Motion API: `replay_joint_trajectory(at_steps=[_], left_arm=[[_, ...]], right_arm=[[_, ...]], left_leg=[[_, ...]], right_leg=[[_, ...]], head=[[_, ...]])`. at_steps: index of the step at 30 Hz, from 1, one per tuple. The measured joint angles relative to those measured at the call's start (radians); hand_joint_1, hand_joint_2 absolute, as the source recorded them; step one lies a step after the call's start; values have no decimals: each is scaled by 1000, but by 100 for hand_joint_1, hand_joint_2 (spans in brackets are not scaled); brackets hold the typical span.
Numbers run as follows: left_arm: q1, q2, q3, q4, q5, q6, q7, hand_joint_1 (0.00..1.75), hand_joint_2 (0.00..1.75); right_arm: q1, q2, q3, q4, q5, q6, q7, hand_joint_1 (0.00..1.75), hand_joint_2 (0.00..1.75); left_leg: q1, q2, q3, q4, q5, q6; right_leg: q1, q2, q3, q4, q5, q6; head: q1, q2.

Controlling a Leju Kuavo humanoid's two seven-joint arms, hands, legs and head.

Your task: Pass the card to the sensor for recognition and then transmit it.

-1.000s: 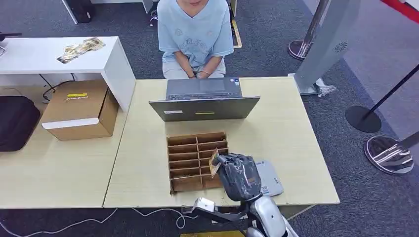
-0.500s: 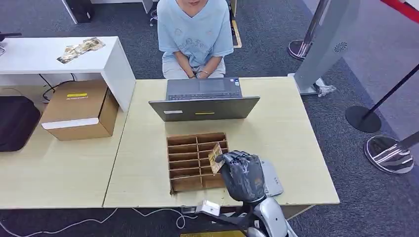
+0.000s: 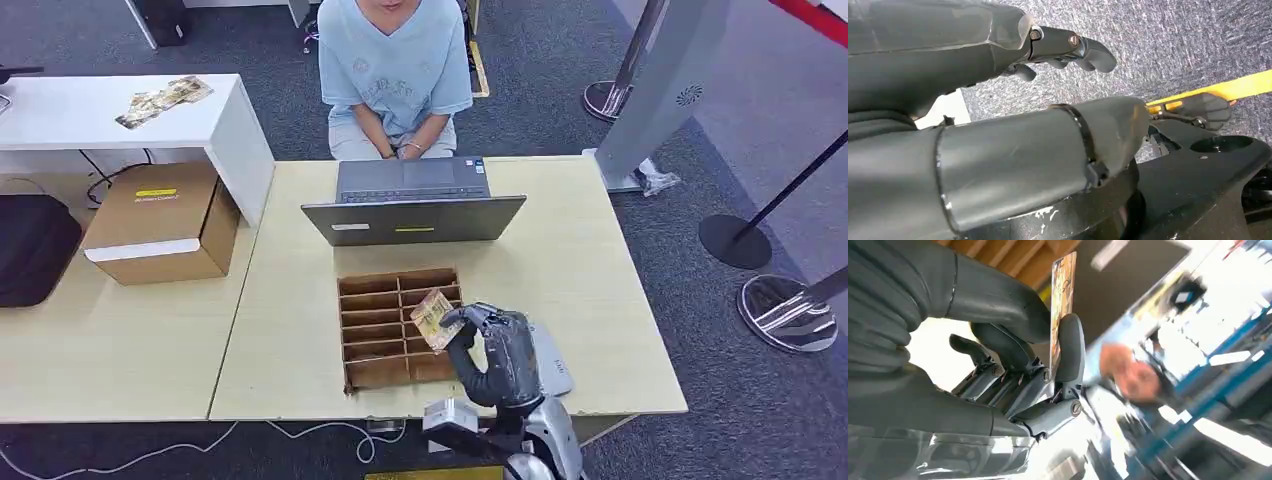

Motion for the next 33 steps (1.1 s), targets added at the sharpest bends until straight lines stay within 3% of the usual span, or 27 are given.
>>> replay_joint_trajectory(at_steps=[2,5,17,24,29,33], left_arm=[[0,0,0,0,0,0,0,0,0],[0,1,1,0,0,0,0,0,0],[0,1,9,0,4,5,0,0,0],[0,1,15,0,2,5,0,0,0],[0,1,19,0,5,5,0,0,0],[0,1,21,0,8,6,0,0,0]], right_arm=[[4,0,0,-7,-167,100,-38,175,175],[7,0,-5,-14,-308,170,-76,175,175],[8,0,-23,-14,-528,317,-122,175,175],[8,0,-34,-18,-735,450,-168,175,175],[8,0,-40,-26,-761,463,-178,175,175],[4,-1,-40,-29,-712,426,-178,175,175]], left_leg=[[0,0,0,0,0,0],[0,0,0,0,0,0],[0,0,0,0,0,0],[0,0,0,0,0,0],[0,0,0,0,0,0],[0,0,0,0,0,0]], right_leg=[[0,0,0,0,0,0],[0,0,0,0,0,0],[0,0,0,0,0,0],[0,0,0,0,0,0],[0,0,0,0,0,0],[0,0,0,0,0,0]], head=[[0,0],[0,0],[0,0],[0,0],[0,0],[0,0]])
